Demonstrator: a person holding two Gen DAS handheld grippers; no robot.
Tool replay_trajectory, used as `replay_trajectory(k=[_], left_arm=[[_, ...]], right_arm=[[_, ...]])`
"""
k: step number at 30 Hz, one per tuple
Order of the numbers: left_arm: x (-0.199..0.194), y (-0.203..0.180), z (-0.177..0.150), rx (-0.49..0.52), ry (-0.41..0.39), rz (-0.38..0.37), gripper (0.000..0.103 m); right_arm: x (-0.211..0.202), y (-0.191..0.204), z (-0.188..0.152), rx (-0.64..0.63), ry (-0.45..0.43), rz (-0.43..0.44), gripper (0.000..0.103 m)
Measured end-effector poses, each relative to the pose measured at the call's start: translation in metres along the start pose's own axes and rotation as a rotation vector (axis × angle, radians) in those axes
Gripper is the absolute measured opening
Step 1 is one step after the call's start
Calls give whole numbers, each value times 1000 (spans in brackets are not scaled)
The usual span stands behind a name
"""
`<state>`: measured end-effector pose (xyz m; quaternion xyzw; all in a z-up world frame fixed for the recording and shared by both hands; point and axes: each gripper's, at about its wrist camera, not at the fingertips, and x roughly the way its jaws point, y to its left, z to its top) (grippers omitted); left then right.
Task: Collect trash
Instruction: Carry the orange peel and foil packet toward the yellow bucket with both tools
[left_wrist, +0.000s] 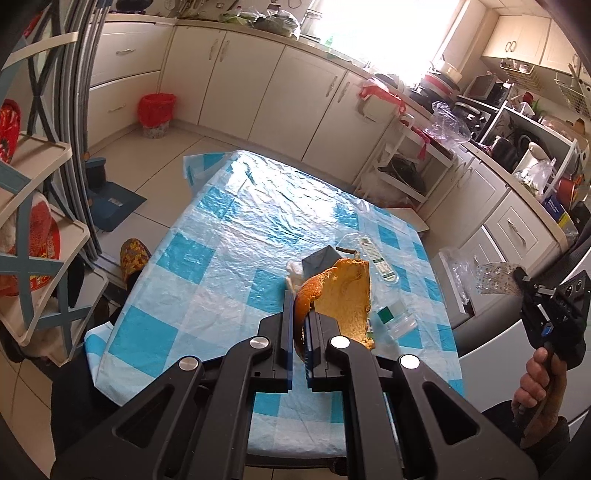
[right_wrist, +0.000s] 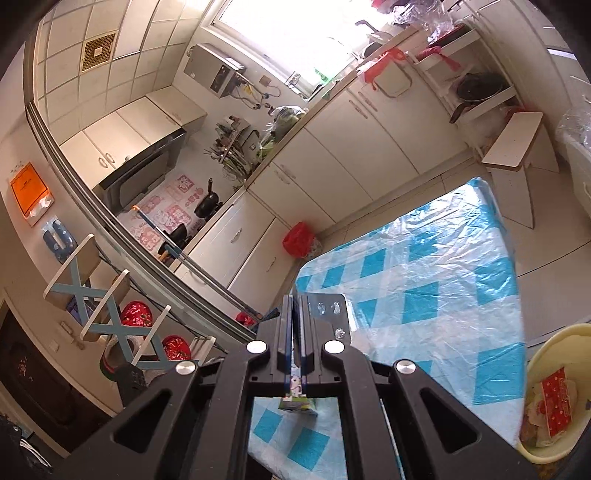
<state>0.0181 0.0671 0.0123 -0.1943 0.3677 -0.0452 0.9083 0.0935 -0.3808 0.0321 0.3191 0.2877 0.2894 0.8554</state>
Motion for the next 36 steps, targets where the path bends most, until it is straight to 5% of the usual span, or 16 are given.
replay_trajectory(k=[13, 23, 36], left_arm=[[15, -114, -11, 167, 61, -136, 4], [60, -229, -38, 326, 137, -234, 5], [122, -315, -85, 445, 234, -271, 5]], right_arm=[[-59, -84, 4, 134, 15, -282, 4], [-65, -157, 3, 266, 132, -513, 4], [-50, -185, -6, 272, 239, -605, 4]])
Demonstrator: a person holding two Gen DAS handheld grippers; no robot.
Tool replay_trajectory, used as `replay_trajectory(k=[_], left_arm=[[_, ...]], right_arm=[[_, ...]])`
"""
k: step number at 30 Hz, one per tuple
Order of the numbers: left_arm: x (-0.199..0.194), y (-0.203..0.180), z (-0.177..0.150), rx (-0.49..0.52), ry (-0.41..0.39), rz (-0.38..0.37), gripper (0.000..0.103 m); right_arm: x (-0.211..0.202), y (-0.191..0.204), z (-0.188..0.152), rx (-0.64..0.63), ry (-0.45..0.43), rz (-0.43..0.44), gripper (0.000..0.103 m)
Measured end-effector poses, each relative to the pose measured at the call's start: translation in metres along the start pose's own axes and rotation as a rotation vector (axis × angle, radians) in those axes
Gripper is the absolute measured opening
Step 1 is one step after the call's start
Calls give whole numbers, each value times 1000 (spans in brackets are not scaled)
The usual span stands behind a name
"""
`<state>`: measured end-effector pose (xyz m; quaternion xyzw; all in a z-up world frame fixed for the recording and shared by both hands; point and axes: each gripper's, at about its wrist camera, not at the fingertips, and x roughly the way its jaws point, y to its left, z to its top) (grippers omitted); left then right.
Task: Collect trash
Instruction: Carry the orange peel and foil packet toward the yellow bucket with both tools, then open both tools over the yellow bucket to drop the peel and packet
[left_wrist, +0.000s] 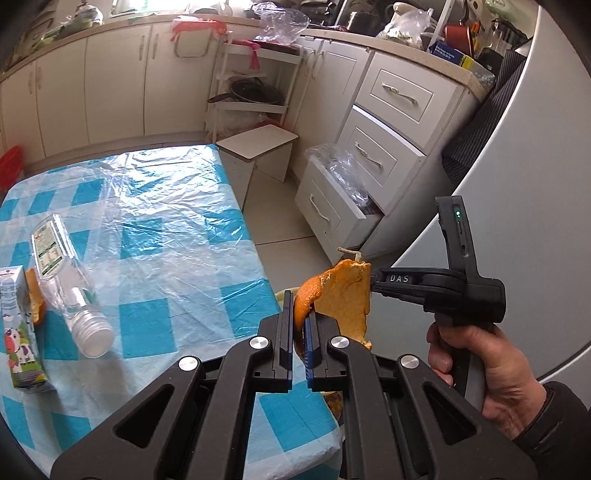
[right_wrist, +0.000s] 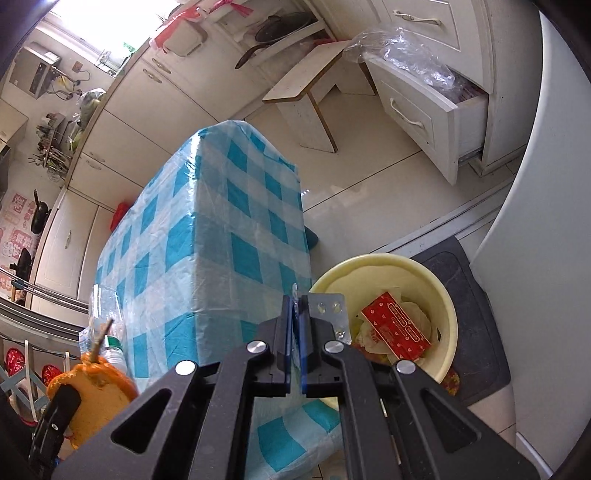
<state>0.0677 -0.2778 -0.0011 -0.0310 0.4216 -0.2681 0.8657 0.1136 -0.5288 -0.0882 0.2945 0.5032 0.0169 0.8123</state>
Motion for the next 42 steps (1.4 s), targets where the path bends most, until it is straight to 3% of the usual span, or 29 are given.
replay_trajectory(k=[6, 8, 10, 14, 16, 21, 23, 27, 33, 42], left_arm=[[27, -9, -2, 22, 31, 3, 5], [41, -12, -3, 26, 51, 7, 5], [57, -14, -4, 29, 75, 9, 5], [84, -21, -11, 31, 147, -8, 5], [94, -25, -14, 37, 169, -5, 8], [108, -28, -18, 28, 210, 20, 30], [101, -27, -17, 11, 196, 18, 37], [60, -19, -6, -6, 105, 18, 64], [-18, 11, -3, -13, -33, 64, 75], [-97, 68, -24, -98, -130, 184, 78]], right_arm=[[4, -6, 1, 31, 14, -36, 4], [3, -9, 3, 52, 5, -50, 12], [0, -12, 4, 72, -18, -61, 37], [-7, -19, 6, 117, -63, -67, 46], [-13, -20, 8, 130, -96, -60, 52], [-26, -18, 11, 145, -165, -25, 58], [-30, -17, 13, 153, -191, -28, 59], [-28, -11, 17, 167, -200, -22, 63], [-19, 19, 18, 84, -197, -39, 65], [-8, 53, 14, 26, -223, -84, 68]])
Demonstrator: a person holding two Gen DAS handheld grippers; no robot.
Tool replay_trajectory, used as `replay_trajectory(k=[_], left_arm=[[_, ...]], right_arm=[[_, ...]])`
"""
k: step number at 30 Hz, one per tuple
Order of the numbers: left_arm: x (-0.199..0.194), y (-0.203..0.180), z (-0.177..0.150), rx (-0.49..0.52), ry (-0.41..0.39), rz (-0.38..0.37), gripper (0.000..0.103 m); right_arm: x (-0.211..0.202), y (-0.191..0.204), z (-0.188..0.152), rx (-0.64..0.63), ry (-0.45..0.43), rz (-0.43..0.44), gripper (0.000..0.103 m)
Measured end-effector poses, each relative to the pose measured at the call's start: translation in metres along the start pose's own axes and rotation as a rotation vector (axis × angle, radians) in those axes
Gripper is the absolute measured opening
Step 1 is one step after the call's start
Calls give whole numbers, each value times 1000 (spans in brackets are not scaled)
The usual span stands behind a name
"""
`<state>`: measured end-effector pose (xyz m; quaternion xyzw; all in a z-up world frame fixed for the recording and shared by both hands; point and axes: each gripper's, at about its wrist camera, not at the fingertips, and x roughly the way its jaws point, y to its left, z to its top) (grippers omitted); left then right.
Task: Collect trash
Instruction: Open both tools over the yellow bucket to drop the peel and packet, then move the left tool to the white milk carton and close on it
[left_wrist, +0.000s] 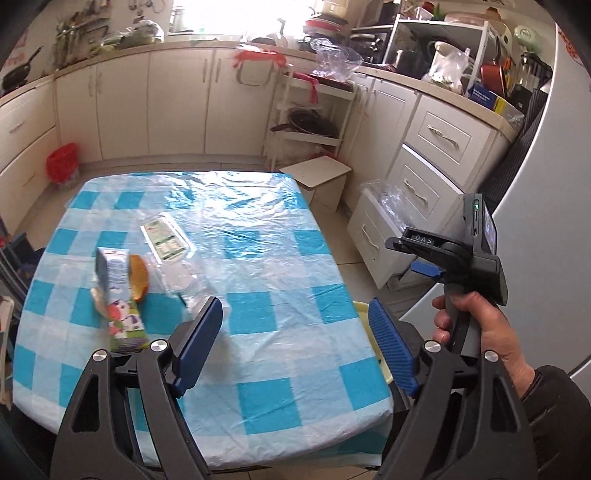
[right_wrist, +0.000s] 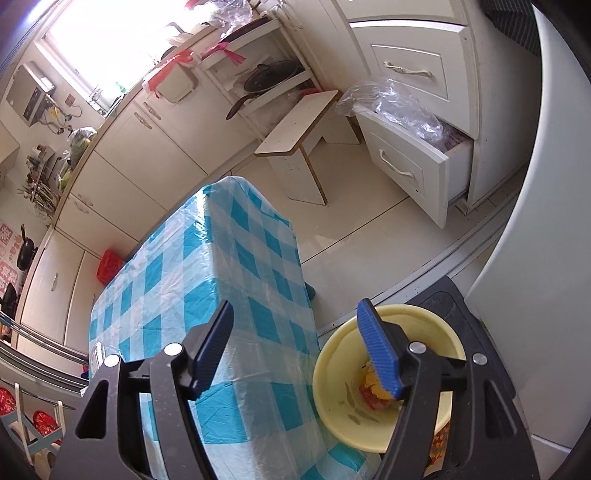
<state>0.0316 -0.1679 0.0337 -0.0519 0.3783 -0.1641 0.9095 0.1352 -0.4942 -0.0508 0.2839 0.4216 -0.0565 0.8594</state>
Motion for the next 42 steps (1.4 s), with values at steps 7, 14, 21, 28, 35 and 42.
replay_trajectory(k=[7, 14, 21, 28, 35, 42], left_arm=[[-16, 50, -6, -105, -4, 67, 79], [-22, 80, -18, -150, 0, 114, 79], [-22, 114, -30, -209, 7, 193, 79], [-21, 164, -51, -298, 34, 307, 79], [-16, 192, -52, -360, 49, 334, 79], [1, 163, -32, -297, 57, 279, 80]], right_arm=[[8, 15, -4, -42, -2, -29, 71], [15, 21, -6, -46, -2, -53, 71], [18, 27, -8, -60, 6, -52, 71], [12, 26, -9, -42, 1, -13, 71], [11, 20, -7, 6, 9, 32, 71], [13, 19, -6, 36, 33, 72, 71]])
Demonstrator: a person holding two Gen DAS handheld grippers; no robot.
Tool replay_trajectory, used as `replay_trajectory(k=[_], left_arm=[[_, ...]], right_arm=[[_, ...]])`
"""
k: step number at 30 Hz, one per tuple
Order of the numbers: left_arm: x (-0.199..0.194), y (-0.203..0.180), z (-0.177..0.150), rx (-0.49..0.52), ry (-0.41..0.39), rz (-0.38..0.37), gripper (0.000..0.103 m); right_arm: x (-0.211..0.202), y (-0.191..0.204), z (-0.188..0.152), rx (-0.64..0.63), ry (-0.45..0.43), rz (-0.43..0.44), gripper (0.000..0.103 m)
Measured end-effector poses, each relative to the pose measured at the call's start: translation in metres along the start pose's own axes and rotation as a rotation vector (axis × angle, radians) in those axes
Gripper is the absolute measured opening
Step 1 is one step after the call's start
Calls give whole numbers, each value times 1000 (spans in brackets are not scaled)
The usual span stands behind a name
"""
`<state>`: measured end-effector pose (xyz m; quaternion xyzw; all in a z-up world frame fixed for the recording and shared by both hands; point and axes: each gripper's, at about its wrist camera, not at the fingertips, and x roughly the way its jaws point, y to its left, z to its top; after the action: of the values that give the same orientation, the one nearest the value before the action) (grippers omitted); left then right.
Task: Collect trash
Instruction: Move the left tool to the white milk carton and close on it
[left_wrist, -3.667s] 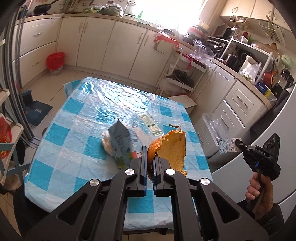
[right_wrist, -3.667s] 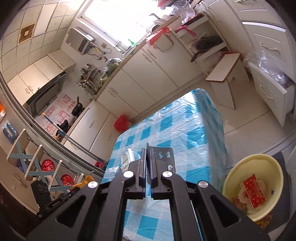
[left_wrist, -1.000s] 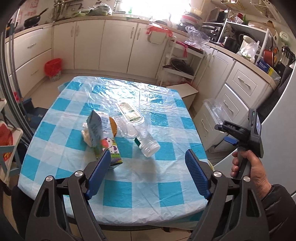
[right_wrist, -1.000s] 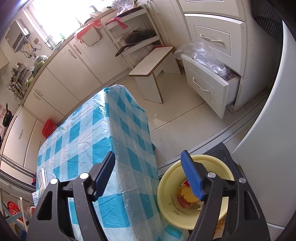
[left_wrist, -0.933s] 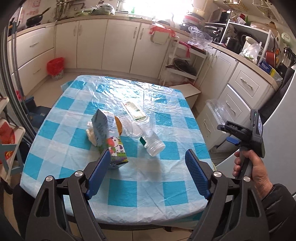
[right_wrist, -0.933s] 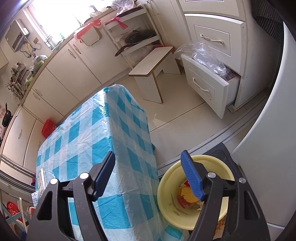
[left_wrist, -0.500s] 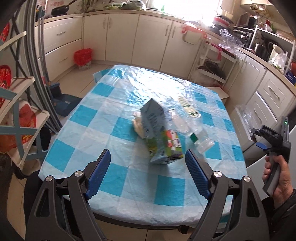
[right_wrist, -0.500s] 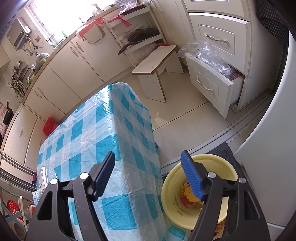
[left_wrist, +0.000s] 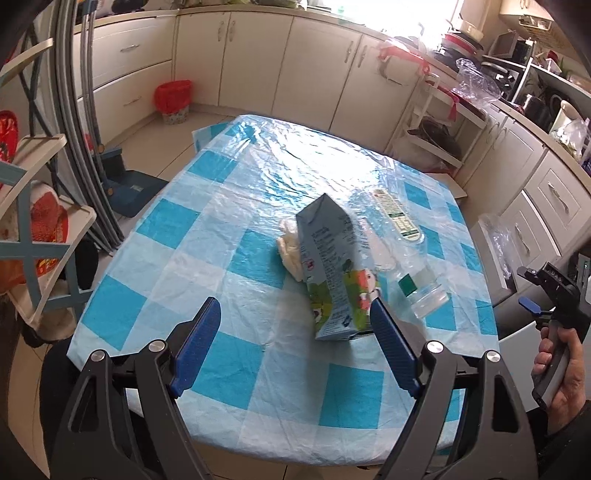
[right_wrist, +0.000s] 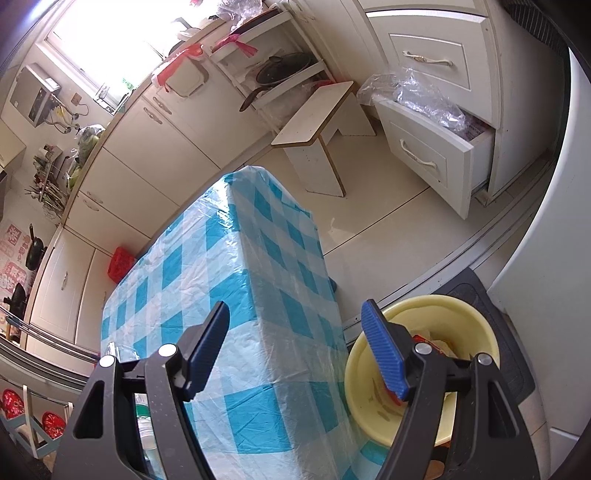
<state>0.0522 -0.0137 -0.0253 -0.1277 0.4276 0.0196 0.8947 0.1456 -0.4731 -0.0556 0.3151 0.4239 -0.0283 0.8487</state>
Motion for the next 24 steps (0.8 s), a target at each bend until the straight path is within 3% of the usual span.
replay_trajectory(k=[9, 14, 16, 18, 19, 20, 24], left_arm=[[46, -48, 10, 115, 62, 104, 82], [56, -41, 12, 98, 67, 128, 81], [55, -29, 14, 64, 69, 87, 65], [52, -19, 15, 41, 68, 51, 36], [48, -14, 16, 30, 55, 25, 32], [42, -10, 16, 22, 31, 3, 19], [11, 15, 15, 0, -55, -35, 7]], right_arm=[[2, 0, -1, 11, 17, 25, 71], [3, 3, -1, -4, 22, 32, 71], [2, 6, -1, -19, 17, 31, 71], [2, 11, -2, -44, 12, 25, 71], [2, 14, -2, -56, 9, 21, 71], [2, 16, -3, -69, 7, 18, 71], [0, 26, -6, -126, -12, 6, 71]])
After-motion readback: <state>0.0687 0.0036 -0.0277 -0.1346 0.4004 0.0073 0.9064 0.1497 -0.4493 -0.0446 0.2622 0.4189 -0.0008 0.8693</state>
